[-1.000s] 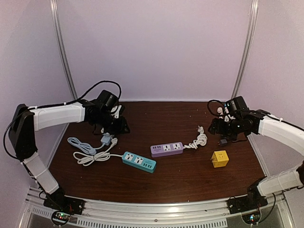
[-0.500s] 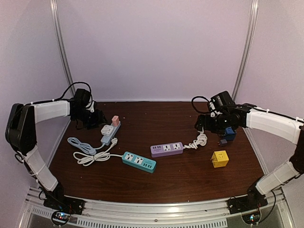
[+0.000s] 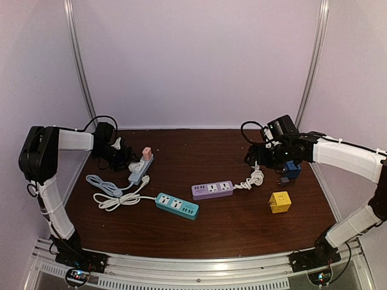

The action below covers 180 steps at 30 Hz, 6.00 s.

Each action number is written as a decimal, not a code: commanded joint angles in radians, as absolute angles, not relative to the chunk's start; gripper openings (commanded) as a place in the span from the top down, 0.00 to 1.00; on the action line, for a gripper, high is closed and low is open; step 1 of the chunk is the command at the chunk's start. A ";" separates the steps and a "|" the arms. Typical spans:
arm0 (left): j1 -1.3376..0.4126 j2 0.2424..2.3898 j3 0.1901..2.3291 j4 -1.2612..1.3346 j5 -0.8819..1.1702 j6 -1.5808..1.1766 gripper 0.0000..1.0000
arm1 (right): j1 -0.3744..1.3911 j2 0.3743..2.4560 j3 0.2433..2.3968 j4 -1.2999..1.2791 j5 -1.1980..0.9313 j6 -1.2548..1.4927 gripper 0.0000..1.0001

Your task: Pull the plug off the socket

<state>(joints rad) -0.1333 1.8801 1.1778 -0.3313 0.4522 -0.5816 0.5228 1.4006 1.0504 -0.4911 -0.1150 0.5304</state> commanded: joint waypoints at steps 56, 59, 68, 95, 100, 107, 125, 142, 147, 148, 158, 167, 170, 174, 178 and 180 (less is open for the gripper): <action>-0.477 1.997 1.197 -0.015 0.952 -0.786 0.76 | 0.851 1.899 1.541 -0.497 -0.009 0.219 0.08; -0.477 2.011 1.201 -0.043 0.960 -0.761 0.76 | 0.851 1.923 1.546 -0.496 -0.032 0.204 0.08; -0.476 2.062 1.270 -0.221 0.832 -0.623 0.67 | 0.859 2.017 1.617 -0.522 -0.068 0.192 0.15; -0.489 2.065 1.293 -0.326 0.699 -0.535 0.62 | 0.831 2.178 1.766 -0.466 -0.085 0.151 0.34; -0.492 2.069 1.292 -0.333 0.683 -0.536 0.62 | 0.830 2.197 1.773 -0.463 -0.067 0.141 0.41; -0.504 2.075 1.299 -0.361 0.653 -0.530 0.62 | 0.830 2.174 1.733 -0.432 -0.038 0.148 0.40; -0.516 2.095 1.317 -0.395 0.615 -0.525 0.62 | 0.802 2.204 1.768 -0.404 -0.092 0.111 0.35; -0.546 2.140 1.384 -0.505 0.486 -0.512 0.62 | 0.804 2.135 1.626 -0.300 -0.080 0.126 0.68; -0.571 2.167 1.421 -0.583 0.402 -0.493 0.62 | 0.805 2.071 1.538 -0.205 -0.046 0.133 0.69; -0.577 2.172 1.427 -0.597 0.386 -0.488 0.62 | 0.807 2.057 1.519 -0.183 -0.044 0.136 0.69; -0.602 2.217 1.442 -0.651 0.316 -0.480 0.62 | 0.823 1.992 1.467 -0.081 -0.050 0.139 0.72; -0.602 2.245 1.438 -0.660 0.302 -0.479 0.62 | 0.849 1.945 1.419 -0.033 -0.050 0.117 0.73; -0.602 2.252 1.437 -0.660 0.302 -0.480 0.62 | 0.860 1.933 1.400 -0.016 -0.039 0.109 0.73; -0.602 2.255 1.436 -0.660 0.296 -0.479 0.62 | 0.861 1.934 1.409 -0.032 -0.007 0.112 0.74; -0.602 2.261 1.429 -0.660 0.296 -0.480 0.62 | 0.874 1.916 1.412 -0.040 0.057 0.088 0.76; -0.602 2.263 1.426 -0.660 0.295 -0.480 0.62 | 0.876 1.909 1.410 -0.042 0.059 0.090 0.76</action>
